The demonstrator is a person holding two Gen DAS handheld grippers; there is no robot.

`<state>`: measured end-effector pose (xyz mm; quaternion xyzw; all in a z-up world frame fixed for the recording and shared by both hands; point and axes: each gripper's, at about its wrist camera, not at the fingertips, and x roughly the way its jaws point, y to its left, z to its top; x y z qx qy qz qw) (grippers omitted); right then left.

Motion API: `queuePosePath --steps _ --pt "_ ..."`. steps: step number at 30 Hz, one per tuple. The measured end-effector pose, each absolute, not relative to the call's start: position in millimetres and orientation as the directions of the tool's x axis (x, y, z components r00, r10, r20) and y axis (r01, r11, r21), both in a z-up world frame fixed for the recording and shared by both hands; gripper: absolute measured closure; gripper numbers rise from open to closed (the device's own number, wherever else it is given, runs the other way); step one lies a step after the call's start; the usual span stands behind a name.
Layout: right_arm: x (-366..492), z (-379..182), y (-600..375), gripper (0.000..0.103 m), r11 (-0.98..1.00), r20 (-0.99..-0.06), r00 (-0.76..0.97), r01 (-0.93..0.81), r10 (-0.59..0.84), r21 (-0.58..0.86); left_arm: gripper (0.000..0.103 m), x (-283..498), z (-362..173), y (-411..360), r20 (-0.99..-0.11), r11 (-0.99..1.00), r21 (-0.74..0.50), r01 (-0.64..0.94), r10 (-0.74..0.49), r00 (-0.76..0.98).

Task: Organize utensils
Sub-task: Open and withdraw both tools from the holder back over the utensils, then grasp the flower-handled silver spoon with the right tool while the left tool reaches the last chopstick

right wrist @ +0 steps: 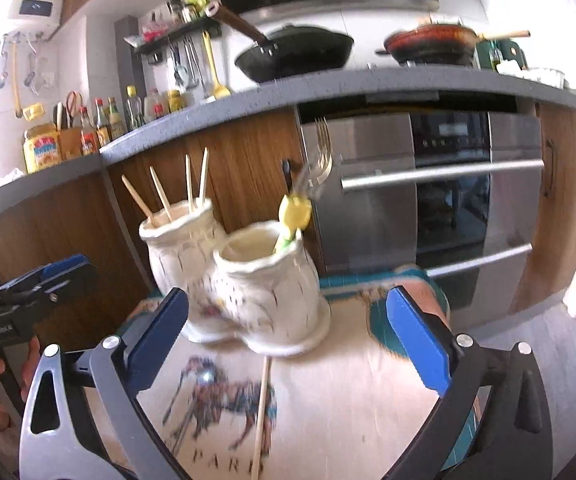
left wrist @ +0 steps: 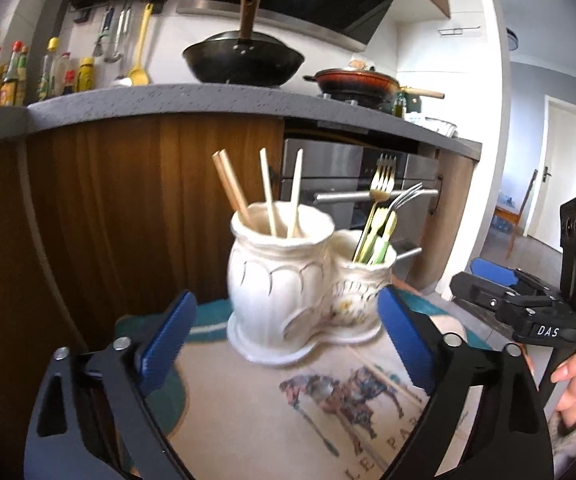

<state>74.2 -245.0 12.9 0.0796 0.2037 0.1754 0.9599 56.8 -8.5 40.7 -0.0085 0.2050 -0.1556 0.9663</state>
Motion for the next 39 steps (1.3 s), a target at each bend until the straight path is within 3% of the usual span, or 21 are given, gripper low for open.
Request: queuePosePath --steps 14,19,27,31,33,36,39 --pt "61 -38 -165 0.007 0.907 -0.693 0.624 -0.408 0.361 0.105 0.006 21 14 23 -0.505 0.978 -0.085 0.191 -0.208 0.837" --pt "70 -49 -141 0.02 0.903 -0.756 0.561 -0.419 0.338 0.093 0.006 21 8 31 -0.53 0.981 -0.102 0.165 -0.194 0.825" --pt "83 -66 -122 0.061 0.907 -0.81 0.499 -0.411 0.307 0.09 0.006 23 6 35 -0.535 0.977 -0.133 0.165 -0.211 0.818" --pt "85 -67 -109 0.071 0.9 -0.812 0.51 -0.433 0.285 0.044 0.006 24 5 32 -0.539 0.975 -0.135 0.175 -0.22 0.813" --pt "86 -67 -103 0.088 0.891 -0.81 0.509 -0.452 0.291 0.036 0.006 24 3 30 -0.544 0.976 -0.129 0.176 -0.218 0.81" --pt "89 -66 -104 0.097 0.891 -0.806 0.499 -0.447 0.319 0.076 0.006 24 3 30 -0.548 0.977 -0.128 0.173 -0.215 0.808" --pt "88 -64 -111 0.099 0.891 -0.795 0.492 -0.435 0.356 0.13 0.006 25 4 30 -0.55 0.977 -0.129 0.17 -0.213 0.808"
